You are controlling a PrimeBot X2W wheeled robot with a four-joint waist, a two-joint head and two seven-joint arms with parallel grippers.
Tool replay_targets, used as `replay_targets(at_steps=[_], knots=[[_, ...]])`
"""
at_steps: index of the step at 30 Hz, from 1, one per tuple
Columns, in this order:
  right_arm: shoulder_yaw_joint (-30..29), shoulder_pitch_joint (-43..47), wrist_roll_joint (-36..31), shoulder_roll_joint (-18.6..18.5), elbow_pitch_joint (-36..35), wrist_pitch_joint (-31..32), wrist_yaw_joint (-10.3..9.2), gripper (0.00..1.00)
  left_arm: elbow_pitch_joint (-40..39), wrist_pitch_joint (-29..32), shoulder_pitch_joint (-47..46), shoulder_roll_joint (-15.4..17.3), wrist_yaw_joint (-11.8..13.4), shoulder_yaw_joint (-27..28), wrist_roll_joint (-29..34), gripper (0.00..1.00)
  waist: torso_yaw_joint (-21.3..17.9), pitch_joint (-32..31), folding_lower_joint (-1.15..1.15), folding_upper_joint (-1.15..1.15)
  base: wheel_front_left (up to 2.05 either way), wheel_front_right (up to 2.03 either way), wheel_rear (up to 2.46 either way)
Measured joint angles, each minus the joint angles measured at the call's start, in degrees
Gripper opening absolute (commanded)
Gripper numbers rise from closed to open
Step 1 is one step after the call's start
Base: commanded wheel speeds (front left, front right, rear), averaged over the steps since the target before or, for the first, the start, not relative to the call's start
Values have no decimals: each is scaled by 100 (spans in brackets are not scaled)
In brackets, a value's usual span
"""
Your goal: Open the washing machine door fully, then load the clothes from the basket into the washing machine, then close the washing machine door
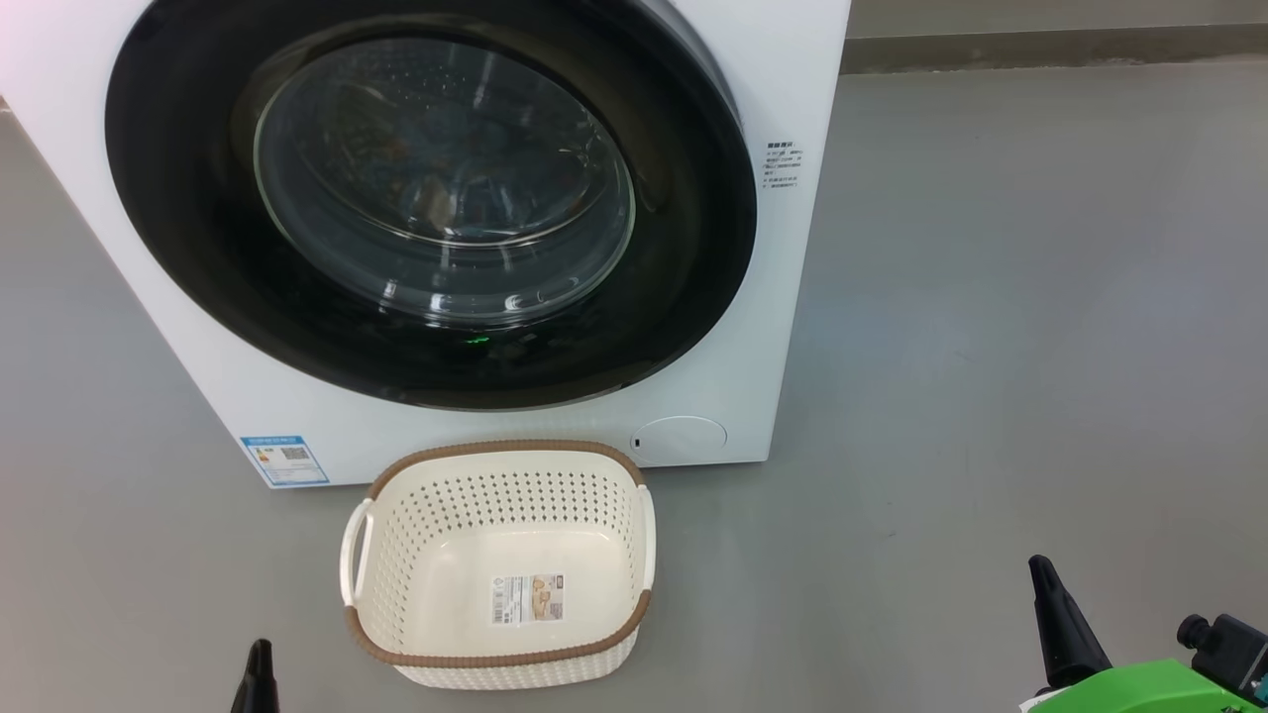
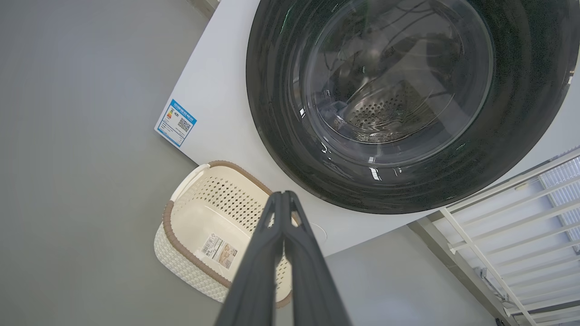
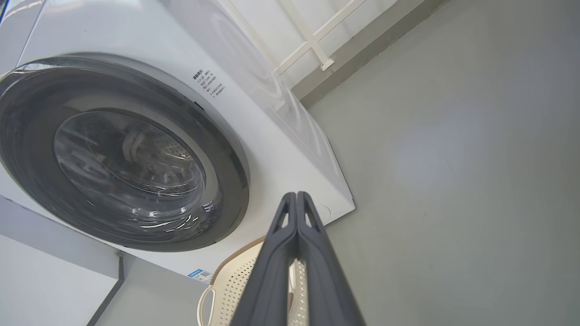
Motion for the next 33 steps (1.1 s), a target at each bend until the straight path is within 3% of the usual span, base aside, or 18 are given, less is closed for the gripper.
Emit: replay_targets(at_steps=[33], knots=[[-54, -140, 2212, 36, -27, 550, -18, 0, -164, 531, -223, 15, 0, 89, -1881, 0, -136, 40, 0, 0, 0, 0, 0]])
